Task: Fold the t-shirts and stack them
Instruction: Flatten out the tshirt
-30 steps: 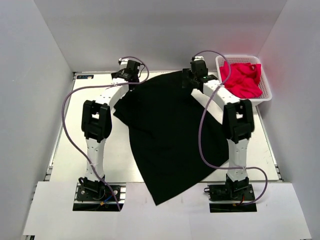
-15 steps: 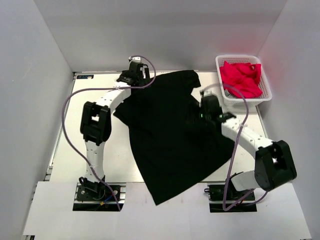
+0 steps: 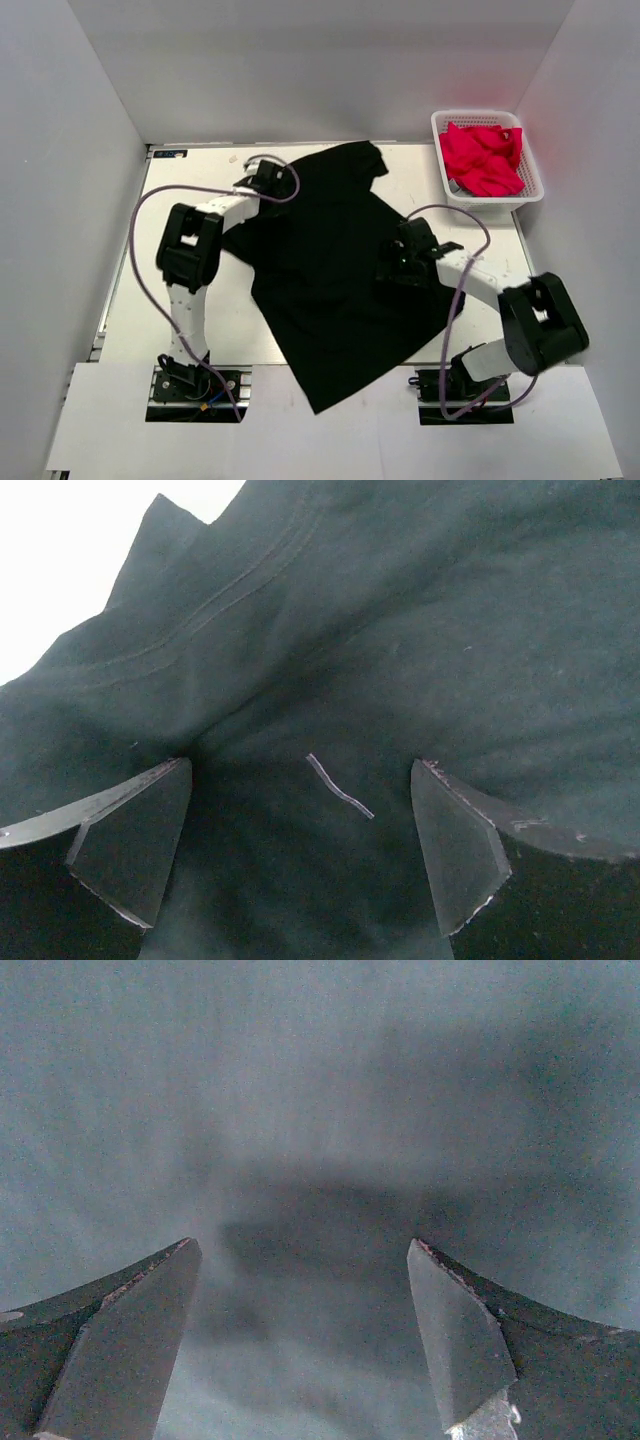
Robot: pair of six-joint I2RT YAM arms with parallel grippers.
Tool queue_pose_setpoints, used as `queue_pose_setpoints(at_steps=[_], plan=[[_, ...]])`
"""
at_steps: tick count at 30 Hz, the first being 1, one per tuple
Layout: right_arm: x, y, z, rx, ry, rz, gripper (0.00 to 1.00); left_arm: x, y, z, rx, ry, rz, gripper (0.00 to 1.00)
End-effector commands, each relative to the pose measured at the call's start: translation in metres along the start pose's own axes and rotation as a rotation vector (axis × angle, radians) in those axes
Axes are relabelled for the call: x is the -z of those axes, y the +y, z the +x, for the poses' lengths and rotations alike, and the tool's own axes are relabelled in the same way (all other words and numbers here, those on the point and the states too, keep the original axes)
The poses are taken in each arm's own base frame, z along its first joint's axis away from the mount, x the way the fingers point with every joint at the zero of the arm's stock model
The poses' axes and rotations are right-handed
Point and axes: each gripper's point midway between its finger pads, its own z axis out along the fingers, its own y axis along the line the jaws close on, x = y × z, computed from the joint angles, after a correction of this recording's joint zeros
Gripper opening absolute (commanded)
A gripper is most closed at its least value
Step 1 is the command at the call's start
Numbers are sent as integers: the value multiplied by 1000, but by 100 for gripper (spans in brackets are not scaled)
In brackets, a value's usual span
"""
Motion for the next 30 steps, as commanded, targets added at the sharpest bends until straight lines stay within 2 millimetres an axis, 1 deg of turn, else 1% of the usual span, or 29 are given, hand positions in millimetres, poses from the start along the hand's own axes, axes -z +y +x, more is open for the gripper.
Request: queue_pose_setpoints(at_steps=[1, 2, 3, 4, 5, 6, 7, 8, 9, 10, 11, 12, 13, 14, 15, 17, 18, 19, 20, 21, 22, 23, 24, 25, 26, 27, 28, 29, 30], plan=[[-27, -17, -15, -2, 26, 148, 90, 34, 74, 64, 85, 129, -247, 100], [-31, -21, -19, 1, 27, 181, 90, 41, 81, 74, 102, 143, -260, 100], [-36, -26, -19, 2, 44, 209, 90, 56, 85, 75, 137, 137, -250, 100], [-37, -30, -30, -1, 39, 253, 90, 63, 89, 87, 177, 161, -249, 100], [-58, -37, -25, 3, 102, 291, 90, 77, 99, 112, 185, 197, -261, 100], [-56, -26, -47, 12, 56, 265, 90, 84, 99, 106, 193, 184, -251, 100], [-66, -29, -47, 13, 78, 274, 90, 91, 101, 113, 204, 190, -255, 100], [-73, -20, -74, 18, 41, 257, 90, 97, 99, 111, 213, 191, -236, 100], [-83, -23, -77, 36, 54, 270, 90, 101, 97, 110, 222, 191, -215, 100], [-86, -33, -89, 27, 40, 301, 90, 107, 95, 105, 222, 173, -187, 100], [-81, -16, -145, 30, -73, 286, 90, 109, 94, 99, 220, 155, -172, 100], [-97, -28, -133, 57, 10, 335, 90, 109, 94, 99, 220, 155, -172, 100], [-100, -28, -147, 57, -2, 325, 90, 111, 94, 94, 210, 146, -176, 100], [-98, -13, -185, 78, -65, 291, 90, 111, 94, 89, 213, 132, -178, 100], [-105, -11, -191, 117, -60, 276, 90, 110, 93, 83, 211, 128, -187, 100], [-99, 11, -230, 167, -137, 192, 90, 108, 91, 77, 199, 122, -197, 100], [-100, 12, -235, 208, -138, 185, 90, 104, 89, 72, 185, 115, -204, 100], [-92, 20, -251, 241, -177, 173, 90, 101, 88, 67, 188, 100, -210, 100], [-87, 23, -259, 255, -200, 170, 90, 96, 84, 62, 172, 88, -198, 100], [-70, 34, -276, 284, -258, 147, 90, 93, 82, 48, 194, 71, -196, 100], [-63, 37, -280, 312, -270, 137, 90, 84, 85, 48, 181, 84, -222, 100], [-56, 44, -284, 329, -286, 111, 90, 81, 83, 40, 163, 69, -231, 100], [-31, 52, -290, 354, -321, 93, 90, 80, 80, 20, 165, 23, -238, 100], [-24, 58, -288, 369, -327, 74, 90, 76, 81, 8, 158, -15, -265, 100], [-1, 69, -292, 379, -363, 36, 90, 65, 78, 9, 124, 0, -273, 100], [6, 71, -275, 389, -343, 21, 90, 64, 72, -16, 157, -44, -263, 100], [12, 76, -268, 387, -339, 7, 90, 63, 68, -24, 149, -45, -261, 100], [28, 80, -248, 383, -331, -35, 90, 73, 62, -39, 161, -41, -252, 100], [58, 92, -257, 390, -398, -78, 90, 78, 62, -45, 161, -41, -252, 100]])
